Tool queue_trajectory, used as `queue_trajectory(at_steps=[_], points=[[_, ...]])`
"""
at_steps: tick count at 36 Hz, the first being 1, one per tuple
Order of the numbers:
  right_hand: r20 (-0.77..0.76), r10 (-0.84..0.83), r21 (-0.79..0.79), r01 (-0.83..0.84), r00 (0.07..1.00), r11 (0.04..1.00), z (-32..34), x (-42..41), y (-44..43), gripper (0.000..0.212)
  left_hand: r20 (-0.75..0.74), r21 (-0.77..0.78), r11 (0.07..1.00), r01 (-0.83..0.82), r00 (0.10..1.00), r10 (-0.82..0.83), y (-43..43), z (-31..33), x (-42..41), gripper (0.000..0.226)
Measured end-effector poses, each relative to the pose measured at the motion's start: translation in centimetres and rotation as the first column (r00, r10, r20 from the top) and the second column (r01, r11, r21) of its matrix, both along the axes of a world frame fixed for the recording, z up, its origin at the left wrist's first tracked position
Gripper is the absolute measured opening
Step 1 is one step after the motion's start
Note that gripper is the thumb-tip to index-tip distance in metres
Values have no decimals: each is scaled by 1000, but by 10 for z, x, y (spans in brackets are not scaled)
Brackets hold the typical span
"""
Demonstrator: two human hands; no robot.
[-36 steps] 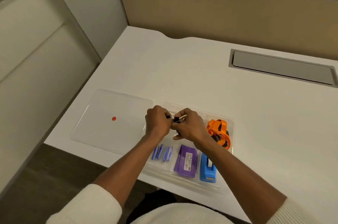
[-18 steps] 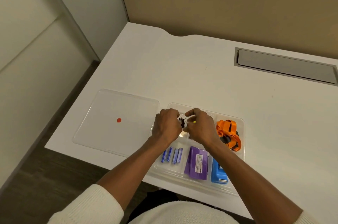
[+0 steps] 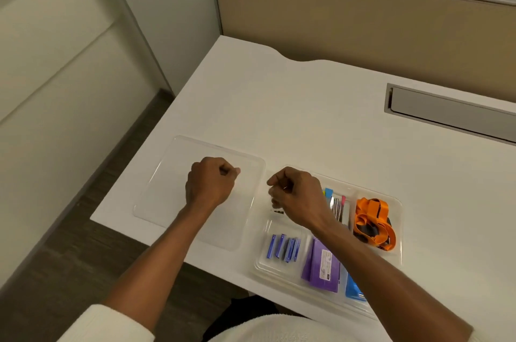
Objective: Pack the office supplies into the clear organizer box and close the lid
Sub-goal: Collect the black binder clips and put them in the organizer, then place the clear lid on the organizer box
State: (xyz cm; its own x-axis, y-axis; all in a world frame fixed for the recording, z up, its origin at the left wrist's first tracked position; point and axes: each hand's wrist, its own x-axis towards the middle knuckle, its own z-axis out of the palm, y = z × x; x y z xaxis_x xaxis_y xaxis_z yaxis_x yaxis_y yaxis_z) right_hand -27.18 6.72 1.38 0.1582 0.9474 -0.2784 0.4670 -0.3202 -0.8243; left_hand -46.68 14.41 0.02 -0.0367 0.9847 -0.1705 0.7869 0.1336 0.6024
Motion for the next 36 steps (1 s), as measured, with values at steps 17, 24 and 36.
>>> queue_trajectory(at_steps=[17,24,36], points=[[254,199,-321,-112,947,940,-36,-102,33,67,-284,48,988,-147,946,154,24,-38,-102,30],[241,225,-430,-104,944,897,-42,-113,34,95,-368,-35,987,-155,920,132,28,-56,-115,65],[-62,-140,-345,111,988,932,-37,-119,31,98,-381,-65,953,-295,890,249,38,-64,-103,86]])
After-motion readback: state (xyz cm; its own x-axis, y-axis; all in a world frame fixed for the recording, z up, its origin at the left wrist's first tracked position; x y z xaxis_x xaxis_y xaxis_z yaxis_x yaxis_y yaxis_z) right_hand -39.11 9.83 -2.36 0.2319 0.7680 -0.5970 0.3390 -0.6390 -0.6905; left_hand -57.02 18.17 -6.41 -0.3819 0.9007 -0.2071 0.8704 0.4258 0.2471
